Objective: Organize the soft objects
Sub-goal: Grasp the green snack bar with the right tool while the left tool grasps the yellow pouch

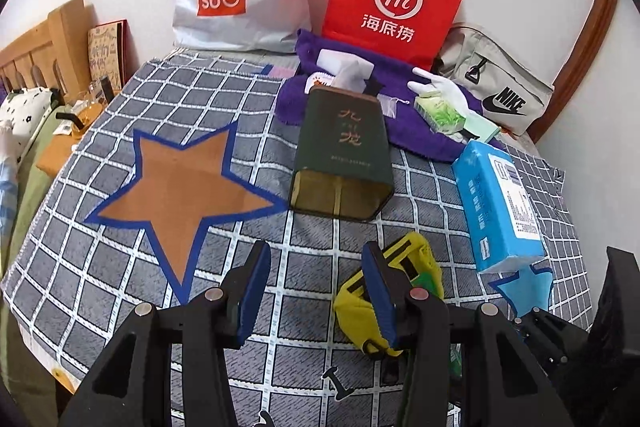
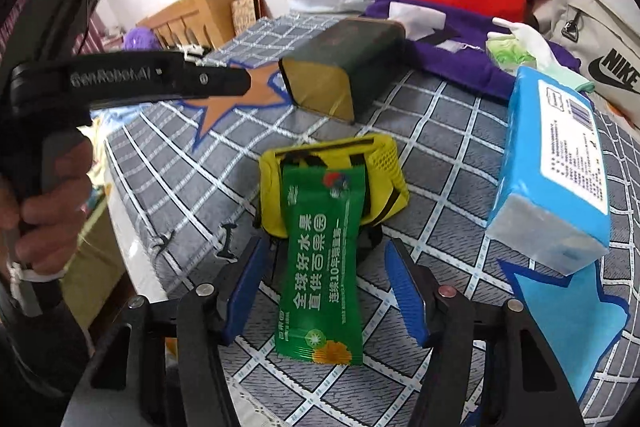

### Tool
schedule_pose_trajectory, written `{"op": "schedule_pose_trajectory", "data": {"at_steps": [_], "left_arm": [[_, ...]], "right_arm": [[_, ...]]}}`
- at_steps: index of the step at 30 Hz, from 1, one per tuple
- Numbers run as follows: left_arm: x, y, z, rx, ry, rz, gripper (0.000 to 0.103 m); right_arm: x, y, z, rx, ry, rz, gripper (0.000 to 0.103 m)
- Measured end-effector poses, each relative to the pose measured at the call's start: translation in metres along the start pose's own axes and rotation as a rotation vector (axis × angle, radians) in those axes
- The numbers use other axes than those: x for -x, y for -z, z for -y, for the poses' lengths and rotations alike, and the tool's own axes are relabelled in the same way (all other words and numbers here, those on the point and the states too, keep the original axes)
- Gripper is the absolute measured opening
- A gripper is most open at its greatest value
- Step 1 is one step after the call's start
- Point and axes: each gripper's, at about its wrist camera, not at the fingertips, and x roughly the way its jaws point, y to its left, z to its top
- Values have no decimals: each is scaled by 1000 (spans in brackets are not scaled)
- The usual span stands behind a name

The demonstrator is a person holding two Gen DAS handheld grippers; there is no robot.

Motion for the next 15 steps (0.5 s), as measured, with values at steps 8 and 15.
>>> {"op": "schedule_pose_trajectory", "data": {"at_steps": [8,15], "left_arm": [[-10,8,0,-5,4,-32,45],[-10,9,-1,-3,8,-34,45]], "right_arm": [[-23,7,-16,68,68,-32,46],[3,5,-11,55,33,20,31]]}}
